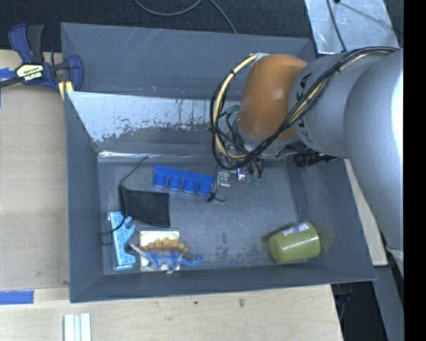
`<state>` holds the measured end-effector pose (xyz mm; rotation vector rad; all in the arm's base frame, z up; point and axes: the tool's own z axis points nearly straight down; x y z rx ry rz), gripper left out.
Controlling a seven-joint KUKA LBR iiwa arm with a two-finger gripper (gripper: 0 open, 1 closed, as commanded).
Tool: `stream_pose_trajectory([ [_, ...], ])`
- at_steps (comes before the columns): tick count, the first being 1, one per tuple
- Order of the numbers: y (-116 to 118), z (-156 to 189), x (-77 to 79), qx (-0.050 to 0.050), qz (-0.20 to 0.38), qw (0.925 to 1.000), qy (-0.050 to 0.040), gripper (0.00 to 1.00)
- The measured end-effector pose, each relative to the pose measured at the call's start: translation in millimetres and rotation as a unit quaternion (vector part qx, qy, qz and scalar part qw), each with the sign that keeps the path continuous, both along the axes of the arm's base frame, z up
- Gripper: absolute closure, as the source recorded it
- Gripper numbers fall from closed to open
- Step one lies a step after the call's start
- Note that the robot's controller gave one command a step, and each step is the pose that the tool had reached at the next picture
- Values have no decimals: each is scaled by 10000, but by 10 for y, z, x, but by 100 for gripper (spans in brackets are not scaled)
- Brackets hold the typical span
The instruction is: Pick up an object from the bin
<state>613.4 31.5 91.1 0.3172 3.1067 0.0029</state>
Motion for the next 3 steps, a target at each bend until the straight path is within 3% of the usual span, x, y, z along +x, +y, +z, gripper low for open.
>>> stream_pose_trajectory([
  [1,59,-83,37,-8,-67,10000,5,0],
  [2,123,-158,-105,-13,452,9990,8,100],
  [3,8,-175,-135,-15,651,9979,-6,100],
])
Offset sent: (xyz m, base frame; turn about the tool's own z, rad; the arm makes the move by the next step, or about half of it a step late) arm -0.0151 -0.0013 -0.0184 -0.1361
